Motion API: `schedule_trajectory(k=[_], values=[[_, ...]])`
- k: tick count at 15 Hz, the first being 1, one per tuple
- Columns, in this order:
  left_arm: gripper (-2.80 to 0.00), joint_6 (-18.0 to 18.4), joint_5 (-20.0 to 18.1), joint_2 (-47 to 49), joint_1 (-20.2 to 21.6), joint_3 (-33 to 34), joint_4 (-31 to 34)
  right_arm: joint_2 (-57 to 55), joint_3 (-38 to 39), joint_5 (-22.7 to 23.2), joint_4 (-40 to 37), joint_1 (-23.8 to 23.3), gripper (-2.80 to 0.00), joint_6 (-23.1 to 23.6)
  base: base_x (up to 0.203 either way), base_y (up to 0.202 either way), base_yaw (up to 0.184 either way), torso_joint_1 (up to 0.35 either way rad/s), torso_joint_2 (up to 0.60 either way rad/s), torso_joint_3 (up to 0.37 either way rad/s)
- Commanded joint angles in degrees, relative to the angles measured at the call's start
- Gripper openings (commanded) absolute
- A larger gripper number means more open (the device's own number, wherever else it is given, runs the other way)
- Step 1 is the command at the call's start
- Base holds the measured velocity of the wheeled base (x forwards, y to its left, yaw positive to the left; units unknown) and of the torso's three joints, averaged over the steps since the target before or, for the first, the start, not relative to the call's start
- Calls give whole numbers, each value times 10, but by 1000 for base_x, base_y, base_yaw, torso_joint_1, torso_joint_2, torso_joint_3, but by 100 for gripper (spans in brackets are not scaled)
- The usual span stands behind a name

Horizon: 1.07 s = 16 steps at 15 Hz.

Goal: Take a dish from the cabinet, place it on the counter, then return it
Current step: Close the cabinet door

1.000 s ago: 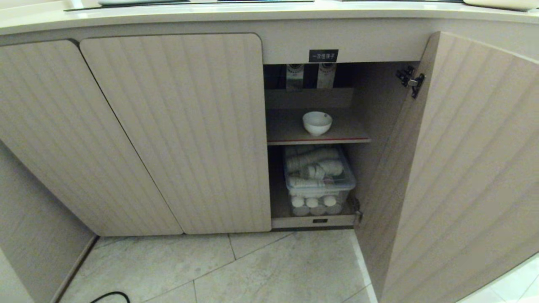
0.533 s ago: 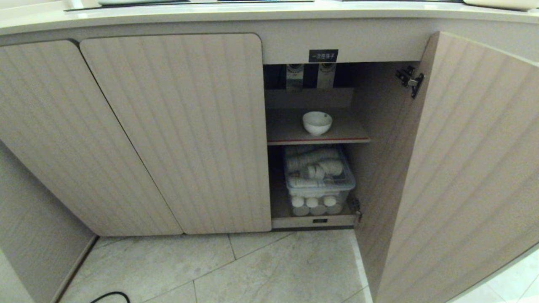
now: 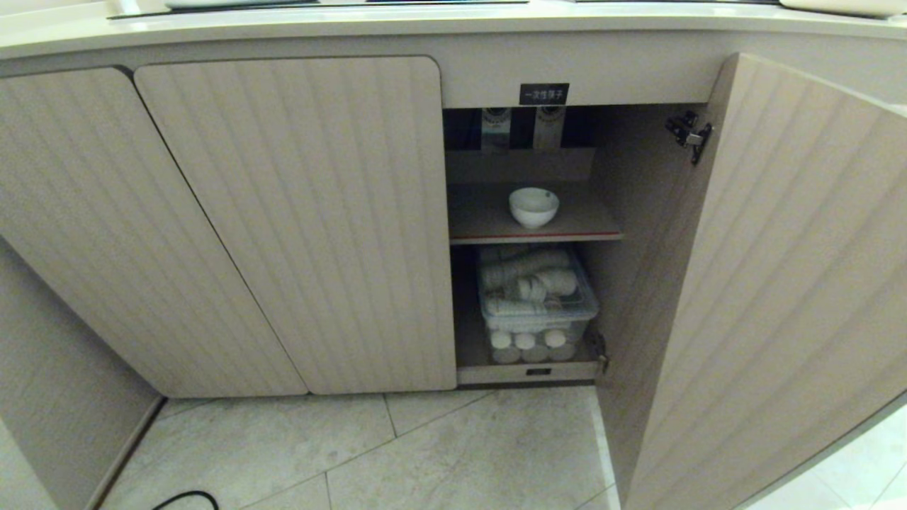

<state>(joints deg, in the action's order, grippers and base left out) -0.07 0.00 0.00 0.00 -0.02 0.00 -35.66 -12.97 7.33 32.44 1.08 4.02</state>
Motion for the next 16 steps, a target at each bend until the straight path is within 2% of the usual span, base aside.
schedule_trajectory(k=[1,6,9,12,16], values=[[-280,0,0,0,0,-1,0,-8,-1,1,0,5,-280,0,0,0,0,0,0,0],[-280,0,0,0,0,-1,0,-27,-1,1,-1,11,-280,-4,0,0,0,0,0,0],[-280,0,0,0,0,0,0,-34,-2,0,-1,56,-280,-4,0,0,0,0,0,0],[-280,0,0,0,0,0,0,-53,-3,0,1,60,-280,-5,0,0,0,0,0,0],[-280,0,0,0,0,0,0,-66,-3,0,2,60,-280,-30,0,0,0,0,0,0]])
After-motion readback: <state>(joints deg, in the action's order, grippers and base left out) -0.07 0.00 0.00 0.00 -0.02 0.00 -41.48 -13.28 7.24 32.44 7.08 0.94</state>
